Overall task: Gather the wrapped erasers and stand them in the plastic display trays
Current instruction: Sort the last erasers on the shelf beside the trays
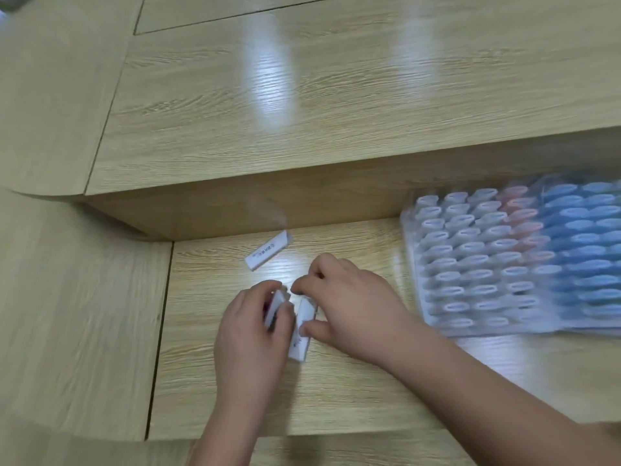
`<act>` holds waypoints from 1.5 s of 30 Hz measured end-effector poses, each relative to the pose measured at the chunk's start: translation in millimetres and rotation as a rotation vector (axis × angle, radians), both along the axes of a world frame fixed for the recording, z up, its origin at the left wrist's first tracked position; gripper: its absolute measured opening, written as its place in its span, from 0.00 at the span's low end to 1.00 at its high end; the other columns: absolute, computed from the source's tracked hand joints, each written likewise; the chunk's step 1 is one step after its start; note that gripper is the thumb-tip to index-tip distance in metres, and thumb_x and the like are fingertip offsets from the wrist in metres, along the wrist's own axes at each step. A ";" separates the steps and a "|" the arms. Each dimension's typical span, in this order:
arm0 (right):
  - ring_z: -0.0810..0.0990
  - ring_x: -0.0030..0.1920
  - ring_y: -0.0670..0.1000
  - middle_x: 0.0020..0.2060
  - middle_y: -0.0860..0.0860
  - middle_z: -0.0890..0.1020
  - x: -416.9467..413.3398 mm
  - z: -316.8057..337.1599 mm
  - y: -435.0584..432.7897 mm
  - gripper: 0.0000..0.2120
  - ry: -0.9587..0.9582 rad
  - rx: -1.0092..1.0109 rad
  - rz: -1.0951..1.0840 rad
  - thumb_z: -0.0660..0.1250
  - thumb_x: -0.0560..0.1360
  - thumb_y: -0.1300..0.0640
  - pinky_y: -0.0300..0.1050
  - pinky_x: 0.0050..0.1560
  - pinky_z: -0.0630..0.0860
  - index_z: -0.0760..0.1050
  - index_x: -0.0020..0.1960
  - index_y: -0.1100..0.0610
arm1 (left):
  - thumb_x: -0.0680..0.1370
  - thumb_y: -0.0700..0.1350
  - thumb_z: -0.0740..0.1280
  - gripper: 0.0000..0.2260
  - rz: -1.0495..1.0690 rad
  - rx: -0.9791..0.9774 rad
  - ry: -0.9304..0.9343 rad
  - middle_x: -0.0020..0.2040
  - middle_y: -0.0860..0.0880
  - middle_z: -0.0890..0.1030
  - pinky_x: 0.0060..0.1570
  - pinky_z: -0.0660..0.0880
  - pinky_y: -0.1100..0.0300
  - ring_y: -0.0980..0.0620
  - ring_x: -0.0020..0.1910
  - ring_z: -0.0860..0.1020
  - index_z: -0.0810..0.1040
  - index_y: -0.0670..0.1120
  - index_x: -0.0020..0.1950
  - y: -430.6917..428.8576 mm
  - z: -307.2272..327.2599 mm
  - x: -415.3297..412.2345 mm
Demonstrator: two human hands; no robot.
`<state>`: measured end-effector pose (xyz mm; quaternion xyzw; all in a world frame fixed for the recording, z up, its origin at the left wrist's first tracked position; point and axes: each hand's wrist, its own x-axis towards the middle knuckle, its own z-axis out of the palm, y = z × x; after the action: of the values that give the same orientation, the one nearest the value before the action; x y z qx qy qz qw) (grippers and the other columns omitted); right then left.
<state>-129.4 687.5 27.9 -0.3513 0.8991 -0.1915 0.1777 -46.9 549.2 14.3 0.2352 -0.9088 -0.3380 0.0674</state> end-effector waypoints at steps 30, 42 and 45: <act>0.80 0.44 0.42 0.44 0.42 0.82 -14.6 63.0 265.0 0.06 0.301 -0.453 -0.416 0.70 0.74 0.57 0.39 0.46 0.75 0.83 0.50 0.54 | 0.75 0.43 0.73 0.03 -0.362 0.075 0.542 0.48 0.58 0.82 0.50 0.77 0.51 0.57 0.53 0.81 0.82 0.50 0.47 208.6 54.9 -32.3; 0.80 0.43 0.53 0.46 0.46 0.83 -26.1 30.6 261.8 0.08 0.379 -0.363 -0.232 0.68 0.78 0.53 0.49 0.40 0.77 0.83 0.54 0.52 | 0.76 0.40 0.74 0.01 -0.468 -0.149 0.563 0.49 0.54 0.85 0.55 0.73 0.50 0.51 0.57 0.79 0.86 0.45 0.45 216.4 22.6 -39.3; 0.79 0.41 0.53 0.46 0.45 0.83 -24.9 31.1 260.1 0.08 0.399 -0.351 -0.220 0.68 0.78 0.54 0.49 0.37 0.77 0.84 0.54 0.52 | 0.76 0.41 0.73 0.02 -0.541 -0.193 0.528 0.49 0.54 0.84 0.56 0.72 0.50 0.49 0.58 0.79 0.86 0.46 0.46 214.5 22.9 -40.9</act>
<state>-154.2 947.6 59.0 -0.3079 0.9020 -0.2893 -0.0883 -87.8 763.7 37.2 -0.1154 -0.9170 -0.3053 0.2292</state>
